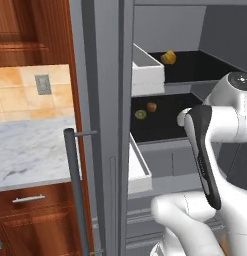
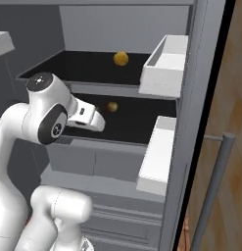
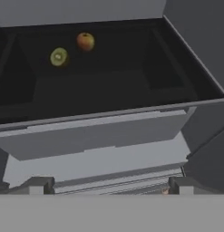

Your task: Place the kiwi in the correct fridge rack based on whether it is a fruit or vegetable. Finally, close the fridge door.

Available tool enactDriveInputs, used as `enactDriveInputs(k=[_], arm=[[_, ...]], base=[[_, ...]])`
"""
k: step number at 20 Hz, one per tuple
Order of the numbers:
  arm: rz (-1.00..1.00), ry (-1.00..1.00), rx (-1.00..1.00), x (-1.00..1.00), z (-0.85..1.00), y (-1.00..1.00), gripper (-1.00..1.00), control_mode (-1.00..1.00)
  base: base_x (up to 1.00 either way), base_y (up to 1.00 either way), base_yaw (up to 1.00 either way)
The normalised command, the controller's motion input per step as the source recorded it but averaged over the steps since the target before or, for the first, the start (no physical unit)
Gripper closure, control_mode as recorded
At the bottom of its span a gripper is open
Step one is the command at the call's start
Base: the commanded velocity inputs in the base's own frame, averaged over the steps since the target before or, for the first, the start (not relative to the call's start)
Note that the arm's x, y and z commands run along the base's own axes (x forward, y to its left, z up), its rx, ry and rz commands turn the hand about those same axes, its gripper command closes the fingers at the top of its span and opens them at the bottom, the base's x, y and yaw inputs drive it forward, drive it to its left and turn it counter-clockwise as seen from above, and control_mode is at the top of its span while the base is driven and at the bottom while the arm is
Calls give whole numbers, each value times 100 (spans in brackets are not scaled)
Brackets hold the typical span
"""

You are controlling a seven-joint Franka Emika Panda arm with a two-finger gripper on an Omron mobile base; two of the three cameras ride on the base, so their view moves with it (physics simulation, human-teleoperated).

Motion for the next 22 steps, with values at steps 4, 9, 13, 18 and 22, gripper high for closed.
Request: enactDriveInputs(k=[4,9,13,18,22], arm=[[0,0,0,0,0,0,-100,100],[0,0,0,0,0,0,-100,100],[0,0,0,0,0,0,-100,100],[0,0,0,0,0,0,-100,100],[0,0,0,0,0,0,-100,100]], base=[[-61,0,0],[-64,0,0],[-55,0,0],[-39,0,0],[-28,0,0]])
